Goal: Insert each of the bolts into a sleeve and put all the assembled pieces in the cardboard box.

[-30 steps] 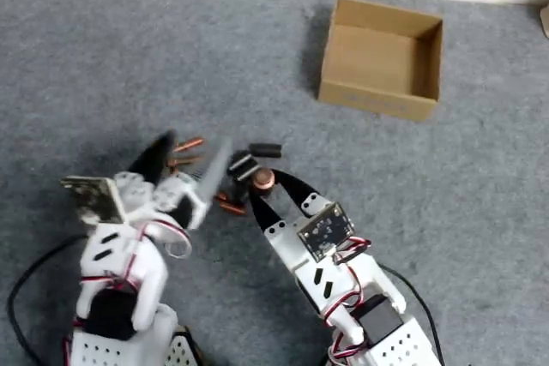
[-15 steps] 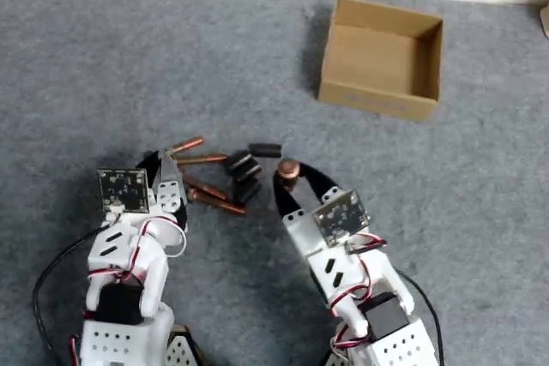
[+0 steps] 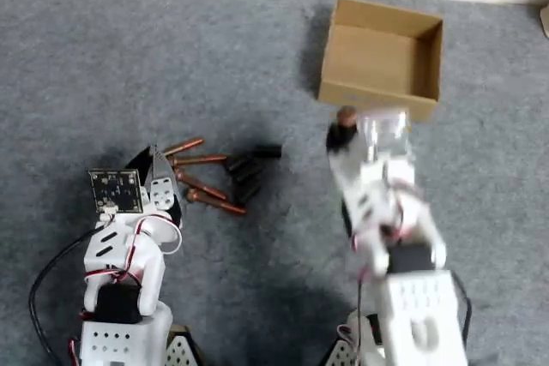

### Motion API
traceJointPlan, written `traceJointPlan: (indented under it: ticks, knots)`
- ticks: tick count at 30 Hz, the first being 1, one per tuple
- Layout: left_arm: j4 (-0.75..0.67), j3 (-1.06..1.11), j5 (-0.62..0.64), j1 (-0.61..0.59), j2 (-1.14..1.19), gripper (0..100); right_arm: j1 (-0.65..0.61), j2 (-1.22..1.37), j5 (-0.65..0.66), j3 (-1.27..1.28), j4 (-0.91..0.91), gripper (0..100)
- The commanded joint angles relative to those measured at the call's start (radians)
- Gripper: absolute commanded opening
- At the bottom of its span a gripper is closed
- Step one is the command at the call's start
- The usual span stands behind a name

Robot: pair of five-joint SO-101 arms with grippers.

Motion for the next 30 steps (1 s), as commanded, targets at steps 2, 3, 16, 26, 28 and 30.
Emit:
traceJointPlan:
  ticks: [2,3,16,26,28,30]
  knots:
    - [-0.023,0.001,-0.006,-0.007,-0.013,1,0.093,0.720,-0.005,-0.644,0.030,0.5]
    - [-0.023,0.002,-0.006,-0.007,-0.013,1,0.110,0.851,-0.005,-0.759,0.061,0.5]
    - [-0.026,0.005,-0.006,-0.005,-0.013,1,0.318,2.199,-0.005,-2.457,0.677,0.5]
    - [-0.026,0.005,-0.006,-0.005,-0.013,1,0.320,2.509,0.094,-2.859,0.816,0.9]
    - [-0.026,0.005,-0.006,-0.005,-0.013,1,0.321,2.506,0.097,-2.858,0.814,3.6]
    - [-0.026,0.005,-0.006,-0.005,-0.013,1,0.317,2.488,0.097,-2.856,0.826,11.6]
